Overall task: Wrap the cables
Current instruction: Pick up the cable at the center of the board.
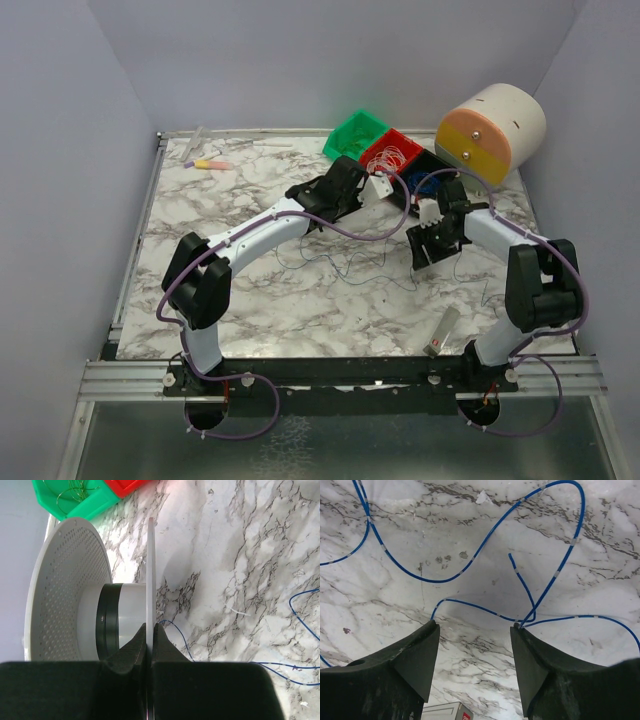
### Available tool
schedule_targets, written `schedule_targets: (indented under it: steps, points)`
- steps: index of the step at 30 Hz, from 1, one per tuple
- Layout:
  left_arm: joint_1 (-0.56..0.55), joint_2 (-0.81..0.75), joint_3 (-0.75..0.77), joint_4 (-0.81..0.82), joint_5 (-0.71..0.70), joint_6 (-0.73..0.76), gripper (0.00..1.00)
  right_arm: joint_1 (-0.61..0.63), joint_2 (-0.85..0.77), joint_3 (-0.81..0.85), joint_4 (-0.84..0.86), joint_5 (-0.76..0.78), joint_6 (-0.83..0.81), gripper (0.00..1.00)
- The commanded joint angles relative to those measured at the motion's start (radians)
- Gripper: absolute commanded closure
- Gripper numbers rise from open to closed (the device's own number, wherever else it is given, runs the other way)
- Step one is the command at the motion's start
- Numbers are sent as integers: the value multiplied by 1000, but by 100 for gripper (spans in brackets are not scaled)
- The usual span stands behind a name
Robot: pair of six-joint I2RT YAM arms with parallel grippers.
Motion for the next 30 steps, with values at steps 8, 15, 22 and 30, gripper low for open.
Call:
schedule_targets:
  steps: [8,15,22,30]
  points:
    - [-17,-28,35,49,-63,23,100,-13,22,-8,139,82,101,34]
    - [-23,-35,24,49,-68,27,100,-24,22,-8,179,50,163,34]
    - [-23,-39,15,52,-73,30,100,-34,19,2,205,17,213,42]
    - [-24,-43,7,54,-77,36,100,-97,-39,-20,156,-126,202,50]
